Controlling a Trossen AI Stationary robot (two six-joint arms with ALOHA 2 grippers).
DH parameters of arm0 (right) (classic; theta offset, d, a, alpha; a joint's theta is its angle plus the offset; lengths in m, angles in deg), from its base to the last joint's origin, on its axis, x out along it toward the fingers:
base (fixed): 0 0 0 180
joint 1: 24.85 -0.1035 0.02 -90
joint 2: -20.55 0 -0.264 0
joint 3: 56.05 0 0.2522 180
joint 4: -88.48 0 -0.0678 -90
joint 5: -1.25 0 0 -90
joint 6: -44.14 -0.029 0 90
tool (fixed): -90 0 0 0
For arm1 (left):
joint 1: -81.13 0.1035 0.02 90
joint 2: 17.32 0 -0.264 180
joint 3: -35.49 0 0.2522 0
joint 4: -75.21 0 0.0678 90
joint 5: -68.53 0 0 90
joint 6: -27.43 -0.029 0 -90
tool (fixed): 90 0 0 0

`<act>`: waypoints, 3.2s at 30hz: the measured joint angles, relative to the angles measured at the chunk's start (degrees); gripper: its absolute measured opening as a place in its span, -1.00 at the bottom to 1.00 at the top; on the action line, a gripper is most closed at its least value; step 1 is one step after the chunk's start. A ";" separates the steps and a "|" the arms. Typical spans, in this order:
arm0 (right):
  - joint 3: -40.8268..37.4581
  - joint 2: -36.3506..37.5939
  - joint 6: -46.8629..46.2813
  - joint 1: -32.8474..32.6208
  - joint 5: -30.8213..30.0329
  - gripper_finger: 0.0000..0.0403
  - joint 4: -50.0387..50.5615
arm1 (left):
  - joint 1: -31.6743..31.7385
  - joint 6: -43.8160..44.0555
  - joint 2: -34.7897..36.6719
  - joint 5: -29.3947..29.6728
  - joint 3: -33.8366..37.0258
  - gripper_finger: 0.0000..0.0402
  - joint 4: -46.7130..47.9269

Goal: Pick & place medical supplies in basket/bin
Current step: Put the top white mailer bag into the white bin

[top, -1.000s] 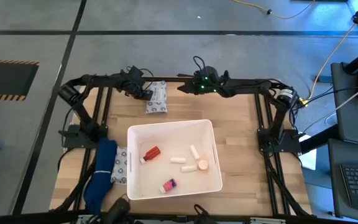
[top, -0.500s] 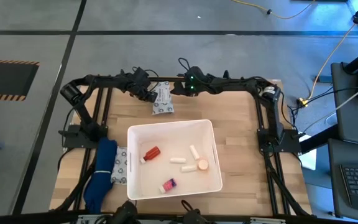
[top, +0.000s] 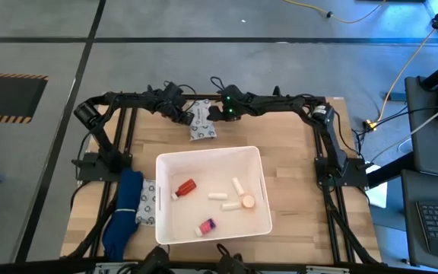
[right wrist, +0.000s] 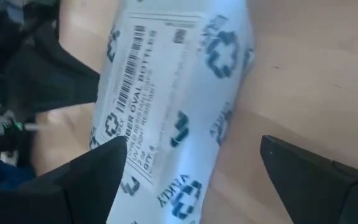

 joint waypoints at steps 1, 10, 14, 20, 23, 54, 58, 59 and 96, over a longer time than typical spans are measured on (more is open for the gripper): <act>0.00 0.00 1.51 0.05 0.16 0.84 -0.03 | 0.00 -0.05 0.00 -0.79 0.01 -0.99 -0.53; 0.00 -0.02 2.07 1.60 6.82 0.84 -0.30 | -0.30 1.27 0.02 -5.02 0.01 -0.99 -5.97; 0.00 -0.02 0.73 2.08 9.77 0.84 0.19 | -1.02 2.57 -0.03 -4.80 0.01 -0.98 -5.65; 0.00 0.00 1.85 2.16 9.85 0.84 0.64 | -3.27 4.18 -1.87 -6.94 0.01 -0.98 -7.66; 0.00 0.03 2.71 2.42 9.88 0.84 1.36 | -4.45 5.98 -3.83 -9.87 0.01 -0.99 -11.23; -0.15 -0.17 11.61 2.31 14.55 0.10 8.65 | -4.13 9.00 -6.80 -7.35 0.03 -0.99 -13.33; -0.09 0.00 13.87 2.47 14.27 -0.10 9.36 | -4.13 8.80 -6.78 -7.54 0.03 -0.98 -13.29; -0.09 0.00 14.29 2.58 14.31 -0.12 9.41 | -4.13 8.43 -6.76 -7.58 0.03 -0.99 -13.31; -0.07 31.92 30.20 1.38 14.49 -0.16 10.23 | 12.52 -4.69 35.38 -7.50 0.01 -0.48 -6.73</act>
